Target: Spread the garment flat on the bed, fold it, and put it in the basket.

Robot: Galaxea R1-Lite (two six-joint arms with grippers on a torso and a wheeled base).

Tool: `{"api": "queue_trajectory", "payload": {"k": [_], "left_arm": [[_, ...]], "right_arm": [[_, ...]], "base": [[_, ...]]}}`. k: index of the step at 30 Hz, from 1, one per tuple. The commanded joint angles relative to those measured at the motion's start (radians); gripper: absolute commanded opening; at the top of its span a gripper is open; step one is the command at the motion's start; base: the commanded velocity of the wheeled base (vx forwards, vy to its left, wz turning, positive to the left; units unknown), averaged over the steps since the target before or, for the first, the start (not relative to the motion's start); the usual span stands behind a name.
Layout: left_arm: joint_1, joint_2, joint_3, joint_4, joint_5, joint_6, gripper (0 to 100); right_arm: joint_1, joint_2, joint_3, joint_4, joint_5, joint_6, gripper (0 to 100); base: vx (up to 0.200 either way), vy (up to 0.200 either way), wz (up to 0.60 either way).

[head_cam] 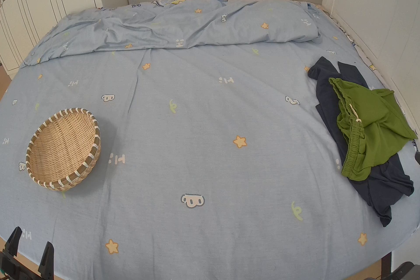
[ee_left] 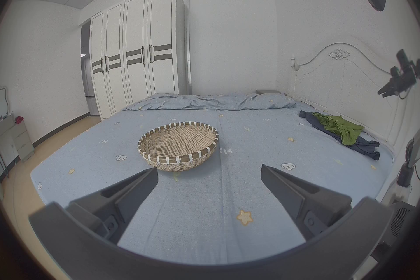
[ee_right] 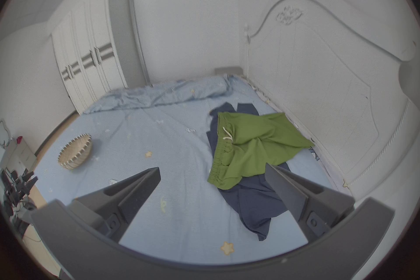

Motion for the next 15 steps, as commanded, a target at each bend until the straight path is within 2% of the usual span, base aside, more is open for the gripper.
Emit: {"api": "queue_trajectory", "payload": {"k": [1, 5, 10, 15], "left_arm": [[0.0, -0.013, 0.015, 0.0, 0.002, 0.0, 100], [0.0, -0.015, 0.015, 0.0, 0.0, 0.0, 100], [0.0, -0.015, 0.015, 0.0, 0.0, 0.0, 100], [0.0, -0.015, 0.015, 0.0, 0.0, 0.0, 100]], "right_arm": [[0.019, 0.749, -0.292, -0.004, -0.179, -0.001, 100], [0.072, 0.82, -0.316, -0.083, -0.289, -0.001, 100], [0.089, 0.97, -0.385, -0.093, -0.36, -0.001, 100], [0.086, 1.094, -0.502, -0.104, -0.366, 0.0, 100]], "base": [[0.0, 0.0, 0.0], [0.0, 0.0, 0.0], [0.0, 0.0, 0.0], [0.0, 0.0, 0.0]]}}
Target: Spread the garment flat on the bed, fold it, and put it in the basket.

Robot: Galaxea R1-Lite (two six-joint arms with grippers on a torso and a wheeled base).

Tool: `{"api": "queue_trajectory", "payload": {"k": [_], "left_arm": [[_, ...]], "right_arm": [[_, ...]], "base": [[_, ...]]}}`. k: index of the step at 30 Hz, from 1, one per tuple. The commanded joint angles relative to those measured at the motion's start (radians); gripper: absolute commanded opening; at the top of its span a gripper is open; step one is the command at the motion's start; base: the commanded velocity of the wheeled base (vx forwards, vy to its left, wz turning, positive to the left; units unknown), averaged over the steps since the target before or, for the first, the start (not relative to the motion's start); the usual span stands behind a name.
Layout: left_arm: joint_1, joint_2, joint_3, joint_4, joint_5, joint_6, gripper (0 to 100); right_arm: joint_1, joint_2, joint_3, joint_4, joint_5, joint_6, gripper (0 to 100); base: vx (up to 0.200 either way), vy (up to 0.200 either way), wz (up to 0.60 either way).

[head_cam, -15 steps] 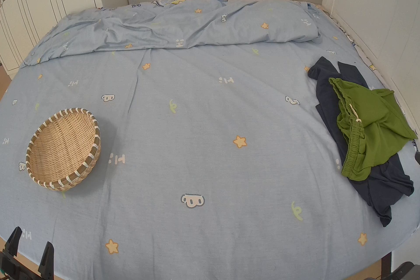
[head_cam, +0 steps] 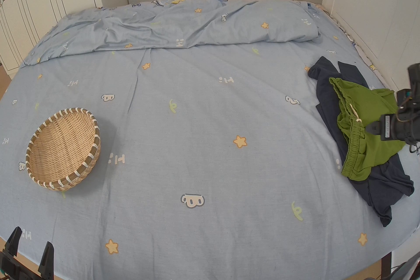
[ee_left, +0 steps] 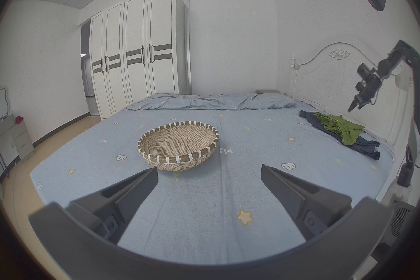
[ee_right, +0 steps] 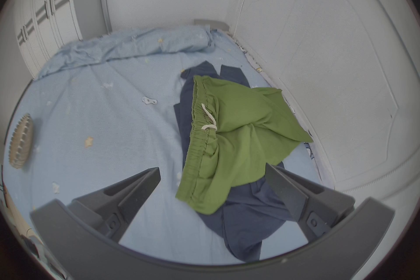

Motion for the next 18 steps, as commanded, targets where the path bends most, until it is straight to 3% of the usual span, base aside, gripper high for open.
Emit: {"api": "queue_trajectory", "payload": {"k": [1, 18], "left_arm": [[0.0, -0.015, 0.015, 0.0, 0.0, 0.0, 100], [0.0, -0.015, 0.015, 0.0, 0.0, 0.0, 100]], "right_arm": [[0.036, 0.393, -0.217, -0.042, -0.095, 0.005, 100], [0.002, 0.517, -0.35, -0.077, -0.127, 0.009, 100]], "base": [[0.0, 0.0, 0.0], [0.0, 0.0, 0.0]]}}
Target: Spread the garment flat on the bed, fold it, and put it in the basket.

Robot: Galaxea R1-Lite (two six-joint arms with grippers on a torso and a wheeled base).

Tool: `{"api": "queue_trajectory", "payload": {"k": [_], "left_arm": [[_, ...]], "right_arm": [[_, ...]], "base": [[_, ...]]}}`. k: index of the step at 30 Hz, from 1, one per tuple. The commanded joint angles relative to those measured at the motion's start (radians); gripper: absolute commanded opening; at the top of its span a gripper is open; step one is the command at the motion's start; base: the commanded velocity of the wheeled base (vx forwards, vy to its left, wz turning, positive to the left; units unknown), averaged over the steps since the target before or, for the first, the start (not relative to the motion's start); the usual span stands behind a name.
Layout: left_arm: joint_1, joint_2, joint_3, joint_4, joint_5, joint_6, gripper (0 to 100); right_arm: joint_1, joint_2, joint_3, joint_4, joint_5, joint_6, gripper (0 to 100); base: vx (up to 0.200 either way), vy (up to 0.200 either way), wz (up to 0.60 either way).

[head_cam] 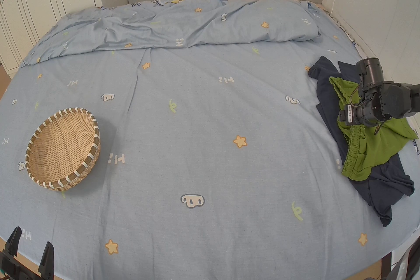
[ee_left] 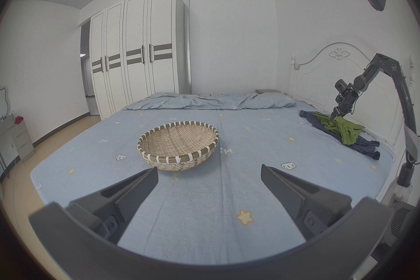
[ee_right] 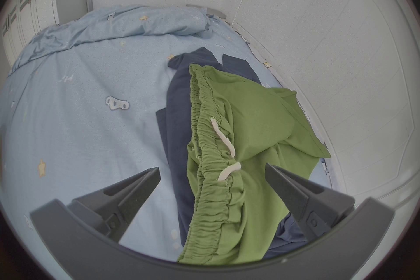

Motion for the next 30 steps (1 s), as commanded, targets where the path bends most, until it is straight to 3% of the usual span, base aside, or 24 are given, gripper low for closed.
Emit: {"api": "queue_trajectory", "payload": {"k": [1, 15, 16, 29, 30], "left_arm": [[0.0, -0.015, 0.015, 0.0, 0.0, 0.0, 100], [0.0, -0.015, 0.015, 0.0, 0.002, 0.0, 100], [0.0, -0.015, 0.015, 0.0, 0.0, 0.0, 100], [0.0, -0.015, 0.015, 0.0, 0.002, 0.0, 100], [0.0, -0.015, 0.015, 0.0, 0.0, 0.0, 100]], "right_arm": [[-0.008, 0.046, -0.027, 0.002, 0.0, -0.001, 100], [-0.037, 0.127, -0.085, 0.008, -0.002, -0.001, 100], [-0.042, 0.132, -0.088, 0.008, -0.002, -0.001, 0], [-0.048, 0.137, -0.128, 0.026, 0.001, -0.004, 0], [-0.042, 0.126, -0.165, 0.074, 0.006, -0.004, 0]], "base": [[0.0, 0.0, 0.0], [0.0, 0.0, 0.0], [0.0, 0.0, 0.0], [0.0, 0.0, 0.0], [0.0, 0.0, 0.0]]}}
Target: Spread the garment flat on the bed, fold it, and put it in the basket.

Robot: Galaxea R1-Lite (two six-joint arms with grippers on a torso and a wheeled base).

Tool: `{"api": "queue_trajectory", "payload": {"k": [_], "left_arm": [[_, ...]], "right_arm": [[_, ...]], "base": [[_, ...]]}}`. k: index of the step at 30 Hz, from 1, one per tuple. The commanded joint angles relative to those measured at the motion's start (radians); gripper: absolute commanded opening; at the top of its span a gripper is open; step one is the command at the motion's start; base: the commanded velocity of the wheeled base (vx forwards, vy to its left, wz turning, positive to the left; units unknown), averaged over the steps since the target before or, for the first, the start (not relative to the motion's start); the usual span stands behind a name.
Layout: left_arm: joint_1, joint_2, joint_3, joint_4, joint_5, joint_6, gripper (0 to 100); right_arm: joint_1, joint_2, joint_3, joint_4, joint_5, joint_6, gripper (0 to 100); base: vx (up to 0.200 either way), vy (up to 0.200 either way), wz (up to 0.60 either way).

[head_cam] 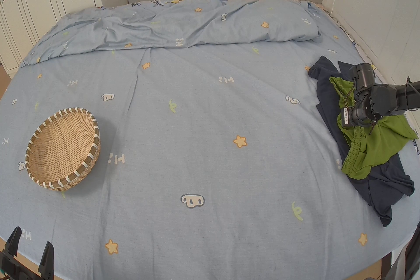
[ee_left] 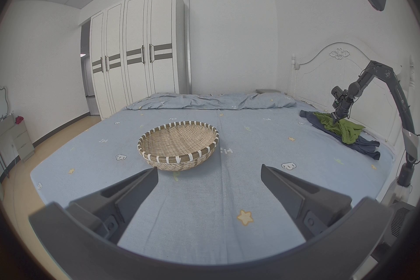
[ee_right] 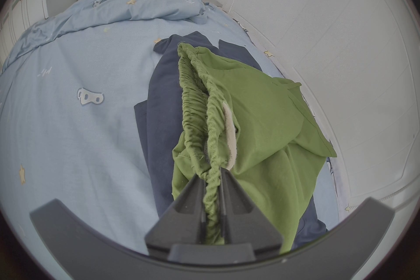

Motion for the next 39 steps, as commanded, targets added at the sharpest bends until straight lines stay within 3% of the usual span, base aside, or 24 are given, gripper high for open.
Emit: {"api": "queue_trajectory", "payload": {"k": [1, 3, 7, 8, 10, 12, 13, 14, 17, 18, 20, 21, 27, 28, 30, 31, 32, 34, 36, 37, 39], "left_arm": [[0.0, -0.013, 0.015, 0.0, -0.001, 0.0, 100], [0.0, -0.015, 0.015, 0.0, -0.001, 0.0, 100], [0.0, -0.015, 0.015, 0.0, -0.001, 0.0, 100], [0.0, -0.015, 0.015, 0.0, -0.001, 0.0, 100], [0.0, -0.015, 0.015, 0.0, -0.001, 0.0, 100], [0.0, -0.015, 0.015, 0.0, -0.001, 0.0, 100], [0.0, -0.015, 0.015, 0.0, 0.001, 0.0, 100], [0.0, -0.015, 0.015, 0.0, -0.001, 0.0, 100], [0.0, -0.015, 0.015, 0.0, -0.001, 0.0, 100], [0.0, -0.015, 0.015, 0.0, -0.001, 0.0, 100], [0.0, -0.013, 0.015, 0.0, -0.001, 0.0, 100], [0.0, -0.015, 0.015, 0.0, -0.001, 0.0, 100], [0.0, -0.015, 0.015, 0.0, -0.001, 0.0, 100], [0.0, -0.015, 0.015, 0.0, -0.001, 0.0, 100], [0.0, -0.015, 0.015, 0.0, -0.001, 0.0, 100], [0.0, -0.015, 0.015, 0.0, -0.001, 0.0, 100], [0.0, -0.013, 0.015, 0.0, 0.001, 0.0, 100], [0.0, -0.013, 0.015, 0.0, -0.001, 0.0, 100], [0.0, -0.015, 0.015, 0.0, -0.001, 0.0, 100], [0.0, -0.015, 0.015, 0.0, -0.001, 0.0, 100], [0.002, -0.015, 0.015, 0.0, -0.001, 0.0, 100]], "right_arm": [[0.012, -0.025, -0.064, 0.081, 0.006, -0.001, 0], [0.015, -0.057, -0.102, 0.154, 0.017, 0.006, 0], [0.015, -0.062, -0.107, 0.165, 0.02, 0.007, 0], [0.033, -0.117, -0.184, 0.274, 0.11, 0.058, 0], [0.033, -0.134, -0.211, 0.309, 0.155, 0.078, 0], [0.038, -0.169, -0.293, 0.415, 0.257, 0.11, 0], [0.038, -0.171, -0.299, 0.42, 0.264, 0.111, 0], [0.056, -0.182, -0.363, 0.507, 0.336, 0.142, 0], [0.095, -0.2, -0.457, 0.63, 0.461, 0.205, 0], [0.11, -0.203, -0.483, 0.659, 0.5, 0.225, 0], [0.112, -0.203, -0.486, 0.662, 0.506, 0.228, 0], [0.174, -0.211, -0.523, 0.694, 0.561, 0.265, 0], [0.372, -0.217, -0.558, 0.688, 0.564, 0.383, 0], [0.372, -0.217, -0.558, 0.688, 0.564, 0.383, 0], [0.48, -0.209, -0.558, 0.688, 0.561, 0.386, 0], [0.48, -0.209, -0.558, 0.688, 0.561, 0.386, 0], [0.569, -0.199, -0.558, 0.688, 0.549, 0.388, 0], [0.615, -0.176, -0.558, 0.687, 0.538, 0.388, 0], [0.722, -0.085, -0.558, 0.687, 0.492, 0.414, 0], [0.722, -0.085, -0.558, 0.687, 0.492, 0.414, 0], [0.813, -0.002, -0.558, 0.685, 0.435, 0.477, 0]], "base": [[0.0, 0.0, 0.0], [0.0, 0.0, 0.0], [0.0, 0.0, 0.0], [0.0, 0.0, 0.0], [0.0, 0.0, 0.0], [0.0, 0.0, 0.0], [0.0, 0.0, 0.0], [0.0, 0.0, 0.0], [0.0, 0.0, 0.0], [0.0, 0.0, 0.0], [0.0, 0.0, 0.0], [0.0, 0.0, 0.0], [0.0, 0.0, 0.0], [0.0, 0.0, 0.0], [0.0, 0.0, 0.0], [0.0, 0.0, 0.0], [0.0, 0.0, 0.0], [0.0, 0.0, 0.0], [0.0, 0.0, 0.0], [0.0, 0.0, 0.0], [0.0, 0.0, 0.0]]}}
